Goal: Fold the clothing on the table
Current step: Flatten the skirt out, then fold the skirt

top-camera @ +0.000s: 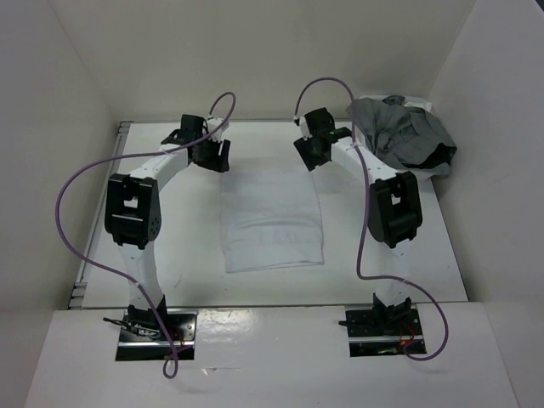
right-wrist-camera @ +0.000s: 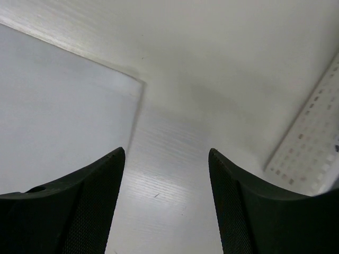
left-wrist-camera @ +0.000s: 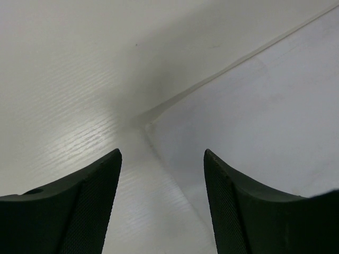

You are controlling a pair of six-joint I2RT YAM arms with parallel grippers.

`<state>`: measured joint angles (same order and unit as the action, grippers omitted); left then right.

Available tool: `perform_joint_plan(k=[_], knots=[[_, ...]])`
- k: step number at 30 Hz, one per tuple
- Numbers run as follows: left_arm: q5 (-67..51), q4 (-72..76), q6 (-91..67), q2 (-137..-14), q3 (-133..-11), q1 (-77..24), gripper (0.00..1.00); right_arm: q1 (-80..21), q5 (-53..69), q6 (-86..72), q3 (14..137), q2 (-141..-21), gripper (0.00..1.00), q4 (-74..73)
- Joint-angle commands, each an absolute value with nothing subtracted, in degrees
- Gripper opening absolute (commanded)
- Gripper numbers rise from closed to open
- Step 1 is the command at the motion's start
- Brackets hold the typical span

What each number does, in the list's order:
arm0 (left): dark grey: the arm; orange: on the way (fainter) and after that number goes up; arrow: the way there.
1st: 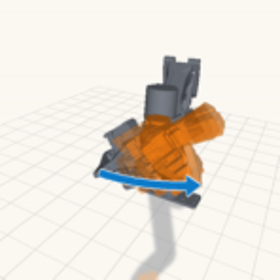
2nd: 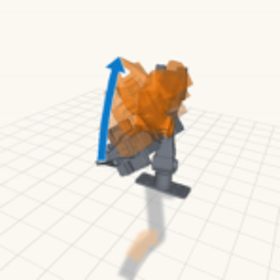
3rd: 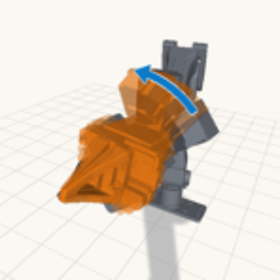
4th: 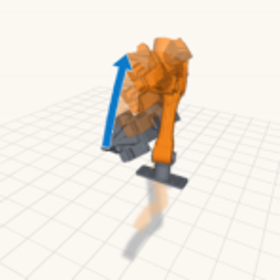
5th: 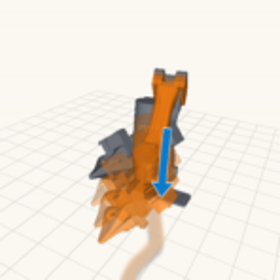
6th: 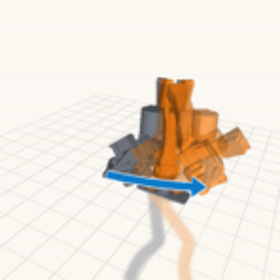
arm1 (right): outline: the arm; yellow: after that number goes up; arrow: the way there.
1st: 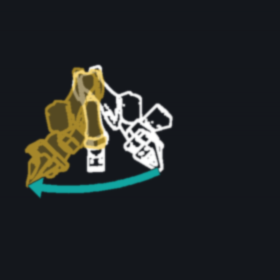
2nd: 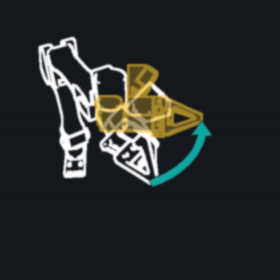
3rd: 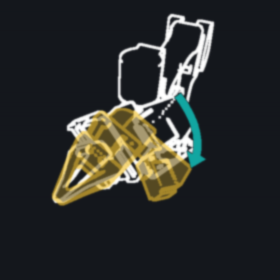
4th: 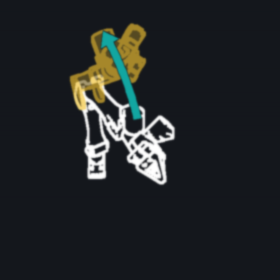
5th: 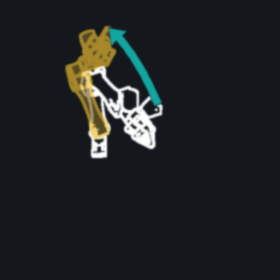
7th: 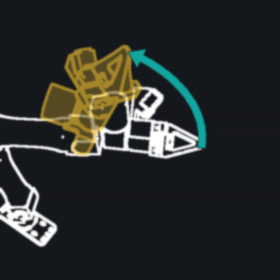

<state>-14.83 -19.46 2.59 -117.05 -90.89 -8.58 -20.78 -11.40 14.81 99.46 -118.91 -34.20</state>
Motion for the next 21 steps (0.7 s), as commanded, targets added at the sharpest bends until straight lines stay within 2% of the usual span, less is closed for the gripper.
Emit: perform_joint_plan(k=[1, 8, 21], knots=[[-15.29, -19.07, 2.11, -116.09, -92.64, -8.88, 0.7, -19.25, -10.47, 14.06, 98.35, -113.64, 0.7, -33.23], [-16.0, -18.37, 3.69, -120.15, -92.64, -8.88, 0.48, -19.25, -7.91, 14.06, 95.19, -112.86, 0.67, -33.22], [-13.45, -19.07, 4.21, -124.98, -95.98, -8.88, 0.49, -19.25, -7.38, 15.12, 92.72, -111.09, 0.66, -32.7]])
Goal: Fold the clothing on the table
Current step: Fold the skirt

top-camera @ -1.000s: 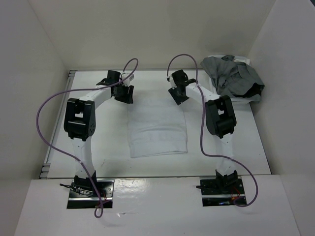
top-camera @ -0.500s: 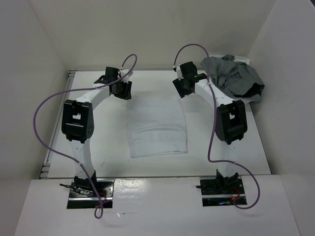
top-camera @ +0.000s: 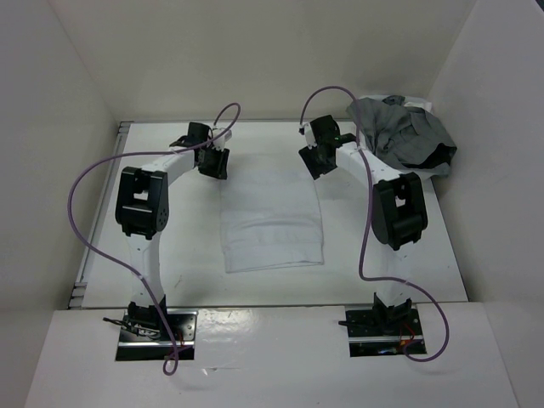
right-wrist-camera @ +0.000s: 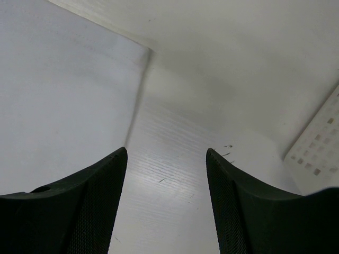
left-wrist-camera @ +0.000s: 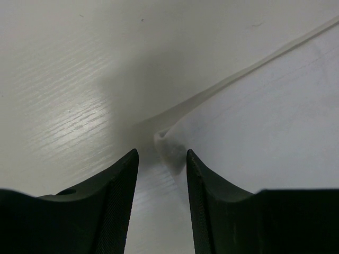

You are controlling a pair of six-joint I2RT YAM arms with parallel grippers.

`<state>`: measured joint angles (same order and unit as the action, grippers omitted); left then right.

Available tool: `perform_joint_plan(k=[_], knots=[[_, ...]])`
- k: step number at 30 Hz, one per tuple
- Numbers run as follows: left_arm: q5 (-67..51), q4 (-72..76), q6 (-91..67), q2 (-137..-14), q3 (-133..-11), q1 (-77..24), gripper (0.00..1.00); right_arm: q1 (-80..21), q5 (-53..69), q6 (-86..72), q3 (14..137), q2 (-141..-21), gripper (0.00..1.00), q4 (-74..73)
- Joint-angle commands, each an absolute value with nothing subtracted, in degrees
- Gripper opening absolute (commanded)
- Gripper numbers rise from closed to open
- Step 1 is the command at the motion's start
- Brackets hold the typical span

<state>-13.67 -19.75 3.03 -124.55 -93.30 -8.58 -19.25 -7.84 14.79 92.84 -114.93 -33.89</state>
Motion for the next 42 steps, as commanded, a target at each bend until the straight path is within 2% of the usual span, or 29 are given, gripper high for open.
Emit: perform_joint_plan(k=[1, 5, 10, 27, 32, 33, 36, 42], knots=[[-13.45, -19.59, 4.22, -125.59, -96.76, -8.88, 0.49, -19.25, -6.86, 15.12, 92.72, -111.09, 0.66, -32.7], [-14.06, -20.12, 4.22, -126.3, -97.29, -8.88, 0.48, -19.25, -6.86, 15.12, 92.72, -111.09, 0.66, -32.7], [-15.21, -20.65, 4.83, -126.83, -96.77, -8.88, 0.35, -19.25, -5.72, 14.51, 93.25, -113.02, 0.66, -32.7], [-16.44, -22.24, 6.41, -126.2, -94.22, -9.4, 0.39, -19.25, -2.29, 14.5, 97.29, -116.02, 0.66, -33.75], [-16.96, -23.29, 6.42, -126.83, -95.01, -9.4, 0.2, -19.25, -0.44, 13.36, 98.44, -118.2, 0.65, -33.75], [-16.96, -23.29, 6.42, -126.83, -95.01, -9.93, 0.13, -19.25, 0.08, 13.36, 99.39, -118.91, 0.65, -34.27], [-16.96, -23.91, 6.42, -126.83, -95.54, -9.93, 0.02, -19.25, 1.32, 12.84, 101.51, -121.28, 0.63, -34.8], [-16.44, -23.91, 6.42, -125.68, -95.01, -9.93, 0.0, -19.25, 2.55, 12.83, 104.5, -125.33, 0.59, -34.28]])
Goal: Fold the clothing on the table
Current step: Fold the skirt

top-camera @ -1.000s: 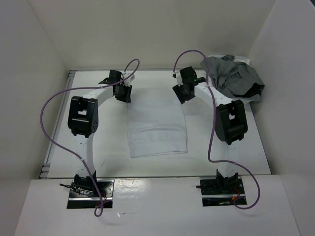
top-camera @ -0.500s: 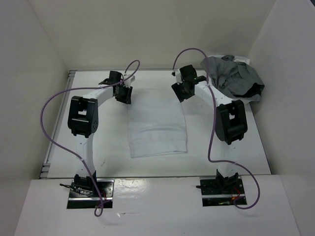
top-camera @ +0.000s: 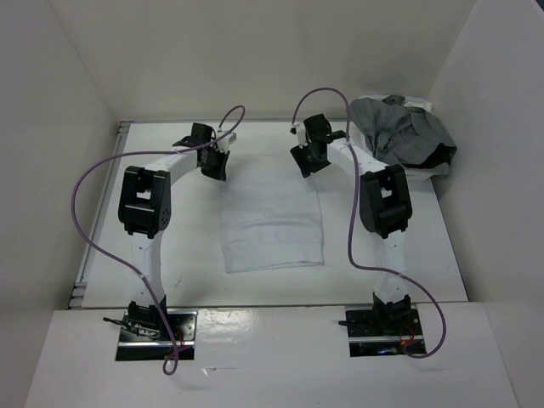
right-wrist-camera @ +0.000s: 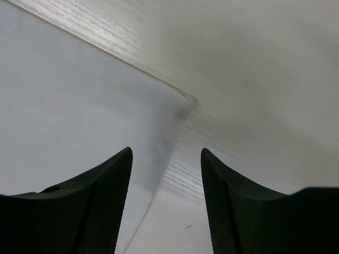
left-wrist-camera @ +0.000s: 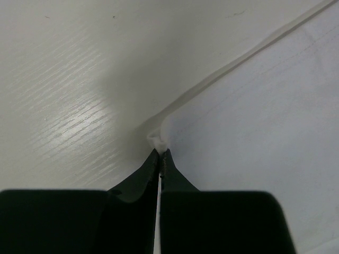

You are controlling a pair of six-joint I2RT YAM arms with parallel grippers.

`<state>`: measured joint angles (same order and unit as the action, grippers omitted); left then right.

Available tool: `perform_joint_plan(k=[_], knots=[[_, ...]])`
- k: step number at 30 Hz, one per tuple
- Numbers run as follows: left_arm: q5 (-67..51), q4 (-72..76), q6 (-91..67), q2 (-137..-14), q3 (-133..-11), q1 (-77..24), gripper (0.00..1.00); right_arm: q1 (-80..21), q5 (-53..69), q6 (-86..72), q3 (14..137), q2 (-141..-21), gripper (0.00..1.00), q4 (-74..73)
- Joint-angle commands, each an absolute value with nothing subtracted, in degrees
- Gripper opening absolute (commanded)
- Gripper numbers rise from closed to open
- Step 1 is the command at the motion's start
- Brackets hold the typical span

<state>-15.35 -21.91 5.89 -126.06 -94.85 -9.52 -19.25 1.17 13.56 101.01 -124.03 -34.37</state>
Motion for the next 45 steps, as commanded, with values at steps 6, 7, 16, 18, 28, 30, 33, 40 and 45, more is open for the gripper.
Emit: perform_joint_plan(k=[6, 7, 16, 18, 28, 30, 33, 40, 45], knots=[[-15.91, -24.43, 6.94, -125.16, -95.01, -9.93, 0.0, -18.72, 2.55, 12.83, 107.58, -127.79, 0.58, -34.28], [-15.91, -24.43, 6.94, -125.16, -95.01, -9.93, 0.0, -18.72, 2.55, 13.35, 107.06, -127.79, 0.58, -33.76], [-15.39, -24.96, 6.94, -125.16, -95.01, -9.93, 0.0, -16.88, 2.55, 13.36, 107.05, -128.94, 0.48, -33.22], [-15.38, -25.49, 6.94, -125.16, -95.01, -9.93, 0.0, -16.17, 2.55, 13.89, 107.05, -129.46, 0.48, -32.7], [-15.38, -26.02, 6.94, -124.63, -95.01, -9.93, 0.0, -15.56, 5.7, 13.89, 108.19, -132.1, 0.48, -33.3], [-15.38, -26.02, 6.94, -124.63, -95.01, -9.93, 0.0, -15.56, 6.5, 13.27, 108.72, -132.62, 0.47, -33.83], [-15.38, -26.02, 6.94, -124.63, -95.01, -10.46, 0.0, -15.56, 7.29, 13.27, 109.86, -132.63, 0.47, -33.84], [-15.38, -26.02, 6.94, -124.63, -95.01, -10.46, 0.0, -15.56, 8.44, 13.27, 110.39, -133.24, 0.47, -34.37], [-15.38, -26.02, 6.94, -124.63, -95.01, -10.46, 0.0, -15.56, 9.67, 13.27, 110.39, -133.77, 0.47, -34.37]])
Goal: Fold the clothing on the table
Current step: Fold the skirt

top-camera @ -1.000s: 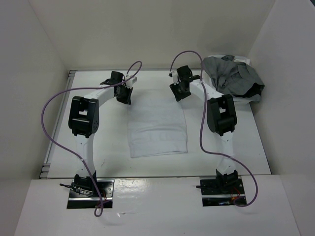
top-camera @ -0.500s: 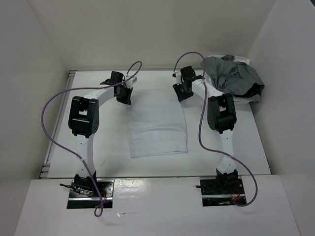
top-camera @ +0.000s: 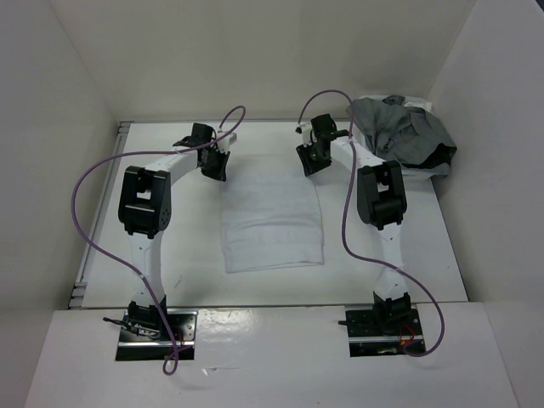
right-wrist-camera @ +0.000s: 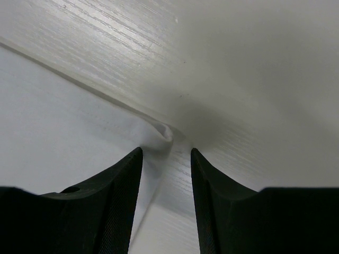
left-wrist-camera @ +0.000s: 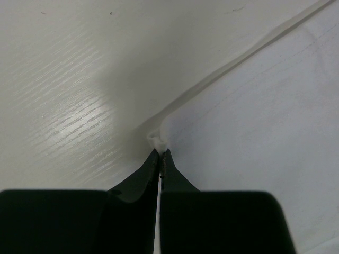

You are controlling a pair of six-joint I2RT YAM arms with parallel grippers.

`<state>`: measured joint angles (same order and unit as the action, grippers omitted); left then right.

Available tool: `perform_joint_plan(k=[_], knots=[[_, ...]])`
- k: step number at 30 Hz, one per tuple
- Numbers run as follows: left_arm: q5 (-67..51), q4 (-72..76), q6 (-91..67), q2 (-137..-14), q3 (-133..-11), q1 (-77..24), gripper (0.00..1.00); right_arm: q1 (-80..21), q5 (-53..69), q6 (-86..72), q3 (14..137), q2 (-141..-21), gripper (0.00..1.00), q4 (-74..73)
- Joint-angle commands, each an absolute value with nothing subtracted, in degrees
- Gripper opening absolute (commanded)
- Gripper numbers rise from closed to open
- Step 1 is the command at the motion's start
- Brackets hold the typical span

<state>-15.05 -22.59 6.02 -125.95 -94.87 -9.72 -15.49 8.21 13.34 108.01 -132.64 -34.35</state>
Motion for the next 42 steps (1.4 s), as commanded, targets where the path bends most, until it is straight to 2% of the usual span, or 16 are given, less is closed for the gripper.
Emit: perform_joint_plan(k=[1, 4, 8, 9, 11, 12, 13, 24, 36, 42], knots=[[-15.38, -26.02, 6.94, -124.63, -95.01, -10.46, 0.0, -15.56, 10.19, 13.27, 110.39, -134.29, 0.47, -34.37], [-15.38, -26.02, 6.94, -124.63, -95.01, -10.46, 0.0, -16.17, 10.2, 13.27, 110.39, -134.3, 0.47, -34.89], [-15.38, -26.02, 7.47, -124.63, -95.01, -10.46, 0.0, -16.78, 10.72, 13.27, 110.39, -134.82, 0.37, -34.89], [-15.9, -26.02, 7.47, -124.63, -95.01, -10.46, 0.0, -16.79, 10.72, 13.27, 110.39, -135.35, 0.28, -34.89], [-15.91, -26.54, 8.17, -125.15, -96.41, -11.07, 0.0, -16.79, 10.72, 13.27, 110.39, -135.35, 0.16, -34.89], [-15.91, -27.24, 8.17, -125.16, -97.29, -11.07, 0.0, -17.31, 10.2, 13.27, 110.39, -135.35, 0.05, -34.89], [-15.91, -27.25, 8.17, -125.85, -98.16, -11.07, 0.0, -17.31, 10.2, 13.27, 110.39, -135.35, 0.01, -34.89], [-14.24, -28.56, 8.7, -129.02, -111.26, -11.6, 0.0, -16.7, -1.22, 12.57, 115.75, -133.51, 0.0, -33.75], [-13.1, -29.18, 8.18, -134.38, -121.9, -10.55, 0.0, -16.17, -16.69, 10.38, 116.89, -130.79, 0.0, -25.84], [-14.15, -30.58, 7.03, -136.05, -127.35, -10.55, 0.0, -16.17, -18.81, 8.88, 118.47, -129.12, 0.0, -24.52]])
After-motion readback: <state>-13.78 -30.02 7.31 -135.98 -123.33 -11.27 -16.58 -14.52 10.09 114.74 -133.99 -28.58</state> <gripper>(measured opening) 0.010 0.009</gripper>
